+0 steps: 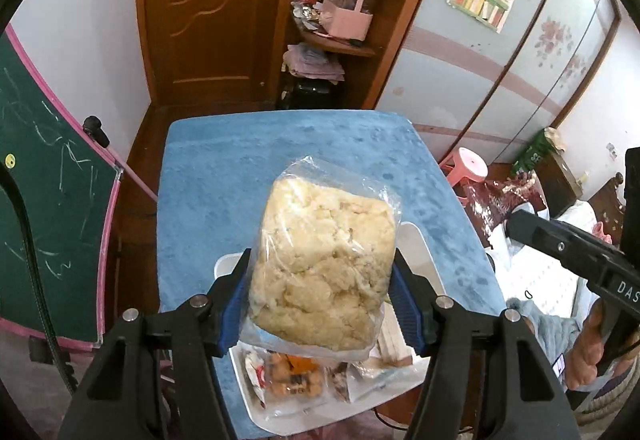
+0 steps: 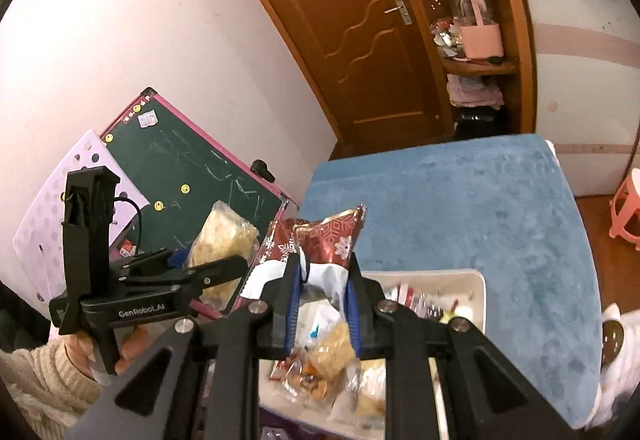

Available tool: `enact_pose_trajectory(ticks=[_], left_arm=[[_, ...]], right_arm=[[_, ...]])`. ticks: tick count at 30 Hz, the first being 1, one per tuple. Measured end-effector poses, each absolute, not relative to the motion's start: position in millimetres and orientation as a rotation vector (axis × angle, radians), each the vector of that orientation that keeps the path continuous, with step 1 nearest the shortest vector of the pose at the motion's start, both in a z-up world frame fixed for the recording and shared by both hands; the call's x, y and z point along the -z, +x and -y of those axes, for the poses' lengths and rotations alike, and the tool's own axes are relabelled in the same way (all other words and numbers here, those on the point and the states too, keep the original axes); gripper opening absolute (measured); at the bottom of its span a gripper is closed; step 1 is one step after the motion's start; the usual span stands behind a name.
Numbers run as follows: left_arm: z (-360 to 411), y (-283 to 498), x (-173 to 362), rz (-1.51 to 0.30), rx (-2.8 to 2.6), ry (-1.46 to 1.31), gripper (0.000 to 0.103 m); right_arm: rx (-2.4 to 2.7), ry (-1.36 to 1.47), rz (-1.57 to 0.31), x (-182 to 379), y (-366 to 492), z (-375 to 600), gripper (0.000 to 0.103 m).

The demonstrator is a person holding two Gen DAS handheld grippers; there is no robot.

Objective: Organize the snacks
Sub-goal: 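Carry both held snacks over the white tray and release them inside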

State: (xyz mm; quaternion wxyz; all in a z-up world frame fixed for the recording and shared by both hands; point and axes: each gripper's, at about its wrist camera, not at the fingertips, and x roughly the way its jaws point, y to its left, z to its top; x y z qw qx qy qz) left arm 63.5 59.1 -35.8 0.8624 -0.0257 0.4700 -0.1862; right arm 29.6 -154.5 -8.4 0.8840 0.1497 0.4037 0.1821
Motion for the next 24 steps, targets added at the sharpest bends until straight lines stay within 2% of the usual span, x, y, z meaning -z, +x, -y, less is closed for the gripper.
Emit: enact_pose_trajectory(ticks=[6,12,24], left_arm=[[-58.1,47.3,44.6,-0.986,0.376,-0.063,0.061],[-50.3,44.0,60.1,-1.078,0.407,-0.076,0.062],[-19.3,33.3,61.6,-1.07,0.414,0.003,0.062]], right_arm=[[-0.33,0.308,-0.843,8.8,12.5,160.5,0.02],[-0.296,0.28,-0.855,8.4,5.6,167.6,0.021],[-0.219,0.214,-0.951,37.9,9.1,165.6,0.024]])
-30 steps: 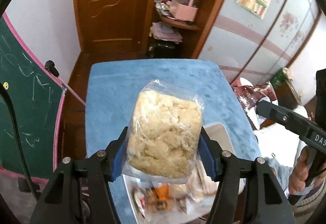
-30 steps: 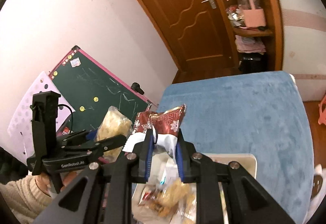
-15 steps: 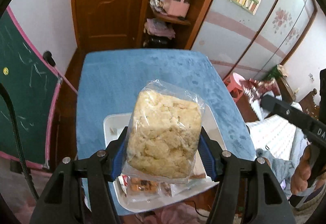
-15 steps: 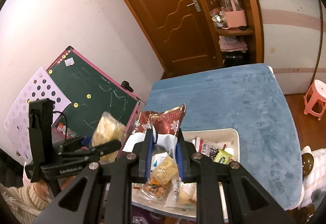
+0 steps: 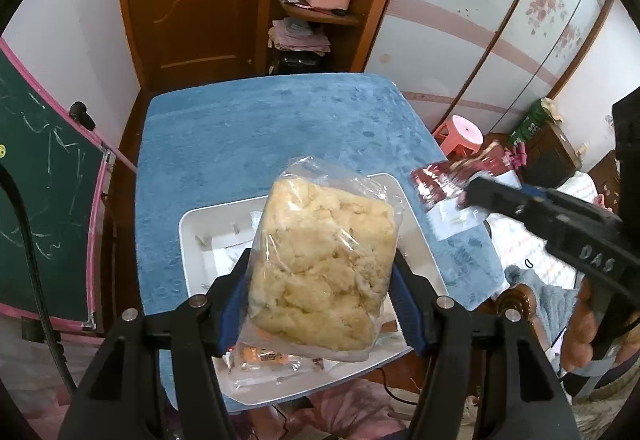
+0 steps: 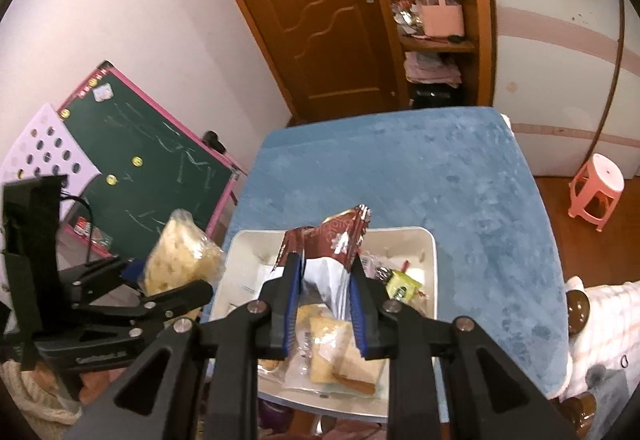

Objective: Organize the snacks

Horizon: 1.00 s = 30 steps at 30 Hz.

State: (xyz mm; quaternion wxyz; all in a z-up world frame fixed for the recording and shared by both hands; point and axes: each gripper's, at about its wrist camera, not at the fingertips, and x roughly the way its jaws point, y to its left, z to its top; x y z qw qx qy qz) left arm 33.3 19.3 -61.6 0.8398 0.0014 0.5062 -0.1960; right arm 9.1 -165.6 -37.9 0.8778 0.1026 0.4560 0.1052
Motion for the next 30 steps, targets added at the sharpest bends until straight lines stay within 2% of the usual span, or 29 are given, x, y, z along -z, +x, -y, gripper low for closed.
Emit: enact_pose_trajectory(ticks=[2,4,7,30], left_arm=[[-11.8,33.1,62.1,-1.074,0.418,0.009,0.062],[-5.4,33.6,63.6,-1.082,0.434,0.017,0.067],[0.9,35.2,63.3,-1.094,0.464,-0.001,0.092],[7.4,11.6,23.6,-1.015,0.365,0.006,0.093]], right_arm=[[-0.218,0.21,-0.982,45.1,10.3,164.7,0.033],[-0.214,0.21,-1.015,51.6,11.7,165.1,0.036],[-0.211,0.201,-1.03,53.6,11.3,166.7,0.044],[-0.136,0.137,-0.926,8.0,-26.4,167.6,0.047]])
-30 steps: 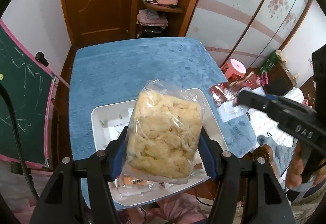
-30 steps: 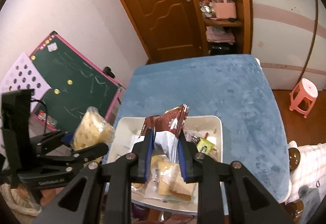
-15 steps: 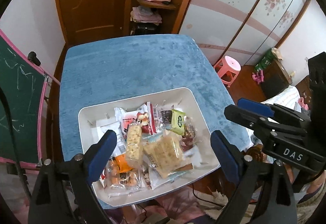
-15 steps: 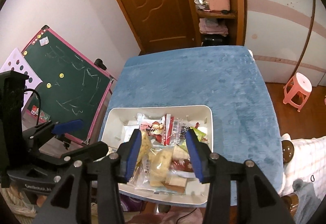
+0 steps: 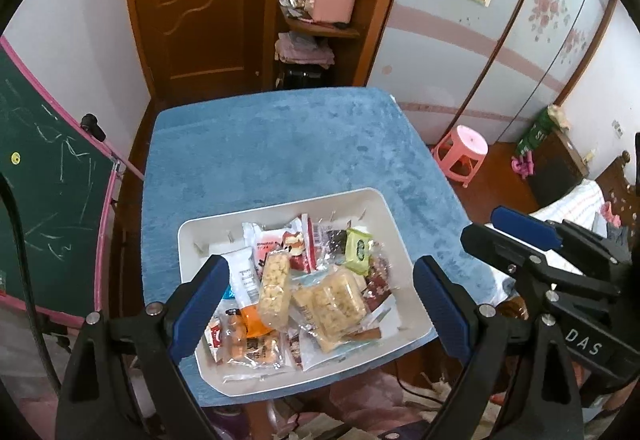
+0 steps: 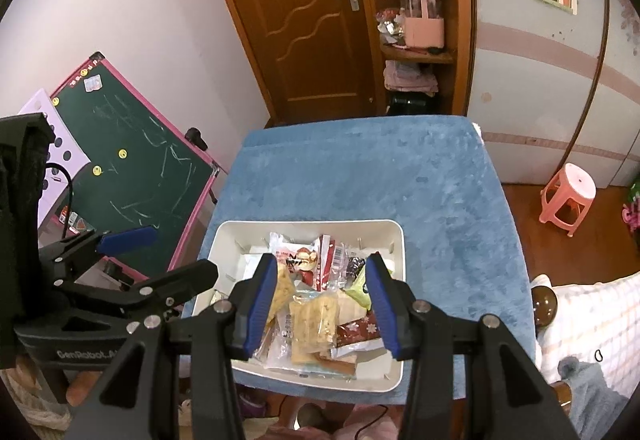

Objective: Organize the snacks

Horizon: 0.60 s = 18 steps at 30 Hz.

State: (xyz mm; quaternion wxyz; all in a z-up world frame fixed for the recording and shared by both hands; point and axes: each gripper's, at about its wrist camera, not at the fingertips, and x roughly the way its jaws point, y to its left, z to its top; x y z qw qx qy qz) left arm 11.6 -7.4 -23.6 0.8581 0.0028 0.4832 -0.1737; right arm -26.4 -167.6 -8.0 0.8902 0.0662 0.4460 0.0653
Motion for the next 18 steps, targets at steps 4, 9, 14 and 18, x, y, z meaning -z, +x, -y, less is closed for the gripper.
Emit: enact_pose_trajectory(ticks=[4,9,14,18], left_arm=[[9.4,7.8,13.8,-0.977,0.344,-0.008,0.093],[12.9,8.1,6.0,-0.94,0.299,0.0,0.093],[11.2,8.3,2.4,-0.92,0.208,-0.014,0.093],[10.6,11.9,1.6,-0.92,0.139,-0.004,0.093]], right_arm=[[-0.108,0.129,-0.911,2.2,-28.5,171.3,0.052],[-0.068,0.136,-0.888,-3.9,-27.9,179.6,0.061],[-0.05,0.136,-0.877,-8.3,-21.2,179.6,0.063],[-0.054,0.11,-0.86,-12.6,-20.8,175.7,0.063]])
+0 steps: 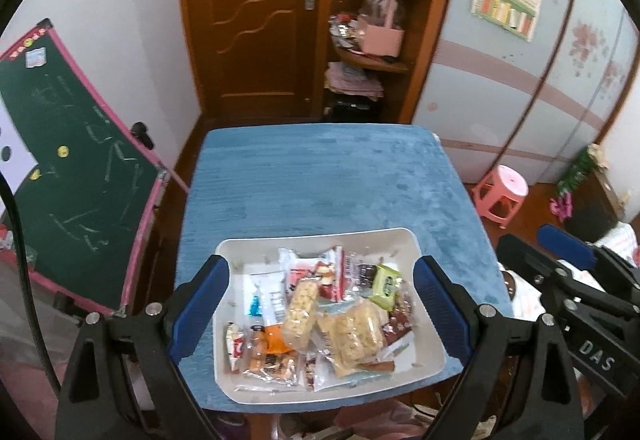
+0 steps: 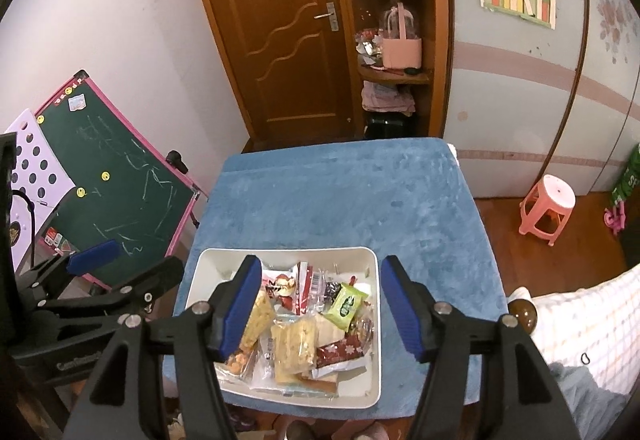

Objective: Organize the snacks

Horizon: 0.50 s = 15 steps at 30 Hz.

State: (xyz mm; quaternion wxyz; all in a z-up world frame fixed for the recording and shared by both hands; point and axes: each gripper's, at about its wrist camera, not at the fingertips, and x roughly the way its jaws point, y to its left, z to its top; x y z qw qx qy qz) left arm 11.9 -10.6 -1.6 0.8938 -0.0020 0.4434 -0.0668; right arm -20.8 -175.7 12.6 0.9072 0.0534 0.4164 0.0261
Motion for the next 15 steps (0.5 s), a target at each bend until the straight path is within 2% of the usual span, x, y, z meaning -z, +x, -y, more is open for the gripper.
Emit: enact_pose_trajectory(ticks=[15], left_arm=[[28.6,15.7,9.6,-0.943,0.071,0.021,0.093]], right_arm=[[-0.055,0.069,-0.895,-3.9,-9.1,183.0,0.066]])
